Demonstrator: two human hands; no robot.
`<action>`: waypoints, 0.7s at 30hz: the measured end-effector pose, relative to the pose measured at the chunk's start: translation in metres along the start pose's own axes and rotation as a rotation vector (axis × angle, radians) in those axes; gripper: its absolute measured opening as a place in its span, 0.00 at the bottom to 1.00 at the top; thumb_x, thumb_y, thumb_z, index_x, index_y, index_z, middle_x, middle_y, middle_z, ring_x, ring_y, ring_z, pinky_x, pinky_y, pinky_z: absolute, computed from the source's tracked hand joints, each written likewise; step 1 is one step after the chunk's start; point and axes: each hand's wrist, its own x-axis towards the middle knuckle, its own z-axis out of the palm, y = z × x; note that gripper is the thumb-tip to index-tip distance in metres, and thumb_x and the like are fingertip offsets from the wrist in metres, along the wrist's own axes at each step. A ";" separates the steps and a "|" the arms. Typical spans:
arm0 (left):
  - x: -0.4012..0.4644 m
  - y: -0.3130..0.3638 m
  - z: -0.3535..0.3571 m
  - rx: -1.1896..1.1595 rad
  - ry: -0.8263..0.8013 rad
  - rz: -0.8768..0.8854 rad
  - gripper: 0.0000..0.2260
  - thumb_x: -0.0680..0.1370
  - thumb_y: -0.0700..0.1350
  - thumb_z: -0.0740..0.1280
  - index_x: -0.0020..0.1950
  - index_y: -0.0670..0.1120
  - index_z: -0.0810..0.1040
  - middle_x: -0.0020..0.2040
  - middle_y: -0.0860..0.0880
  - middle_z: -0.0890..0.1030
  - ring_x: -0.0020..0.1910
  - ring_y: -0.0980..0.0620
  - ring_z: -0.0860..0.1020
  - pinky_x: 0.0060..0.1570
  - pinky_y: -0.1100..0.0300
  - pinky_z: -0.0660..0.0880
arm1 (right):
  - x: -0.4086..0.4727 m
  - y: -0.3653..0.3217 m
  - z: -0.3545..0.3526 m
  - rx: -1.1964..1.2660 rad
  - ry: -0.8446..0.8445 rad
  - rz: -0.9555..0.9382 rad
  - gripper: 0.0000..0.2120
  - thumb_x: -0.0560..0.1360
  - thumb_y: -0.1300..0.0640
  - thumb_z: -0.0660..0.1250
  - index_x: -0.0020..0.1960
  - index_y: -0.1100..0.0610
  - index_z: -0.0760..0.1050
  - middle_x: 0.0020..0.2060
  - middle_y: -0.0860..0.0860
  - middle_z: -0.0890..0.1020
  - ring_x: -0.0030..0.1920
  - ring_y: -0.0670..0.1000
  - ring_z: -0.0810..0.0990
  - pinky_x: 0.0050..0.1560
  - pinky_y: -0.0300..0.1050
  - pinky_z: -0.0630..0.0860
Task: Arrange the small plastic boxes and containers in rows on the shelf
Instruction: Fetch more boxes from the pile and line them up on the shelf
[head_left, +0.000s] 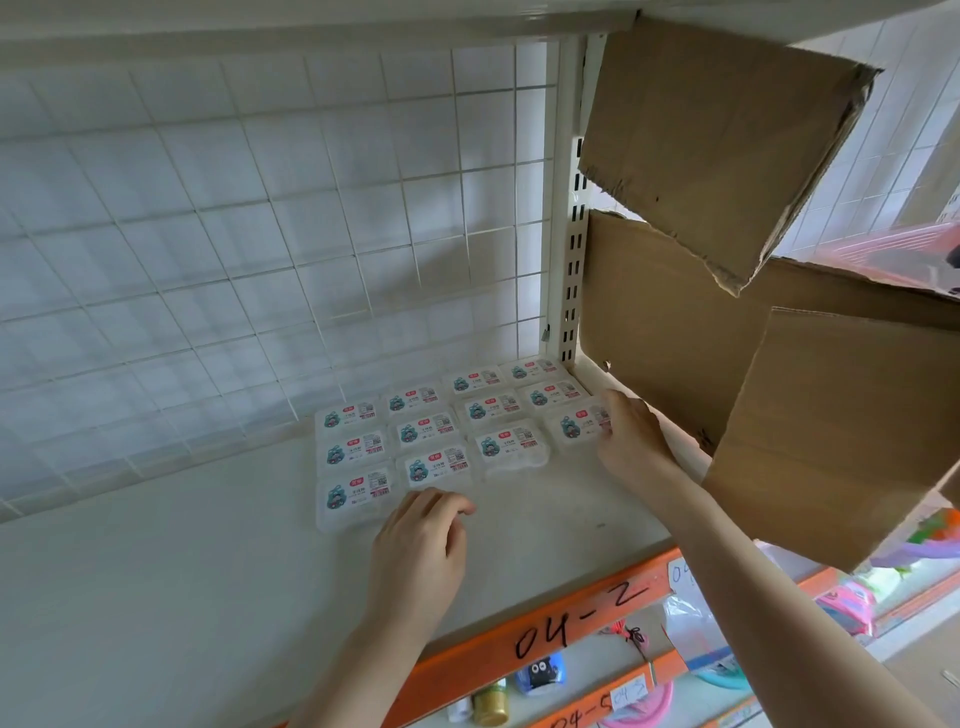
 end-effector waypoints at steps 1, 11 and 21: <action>0.000 0.000 0.000 0.000 0.001 -0.006 0.13 0.66 0.30 0.73 0.43 0.46 0.81 0.40 0.53 0.81 0.41 0.53 0.80 0.36 0.62 0.76 | 0.001 -0.002 0.004 0.019 0.020 0.018 0.17 0.76 0.61 0.58 0.65 0.59 0.68 0.61 0.57 0.74 0.59 0.57 0.73 0.56 0.46 0.71; -0.001 0.000 -0.001 -0.013 -0.010 -0.025 0.13 0.66 0.30 0.73 0.43 0.46 0.80 0.40 0.54 0.81 0.40 0.54 0.80 0.35 0.64 0.75 | -0.010 -0.007 0.027 -0.049 0.048 -0.035 0.22 0.76 0.45 0.62 0.63 0.58 0.66 0.64 0.56 0.69 0.63 0.57 0.69 0.64 0.51 0.69; -0.001 0.000 -0.001 -0.024 -0.017 -0.019 0.13 0.66 0.30 0.73 0.43 0.47 0.80 0.40 0.54 0.81 0.40 0.55 0.80 0.34 0.63 0.76 | -0.017 -0.014 0.023 -0.222 0.117 -0.038 0.22 0.78 0.45 0.58 0.65 0.58 0.64 0.62 0.57 0.69 0.61 0.59 0.68 0.61 0.52 0.68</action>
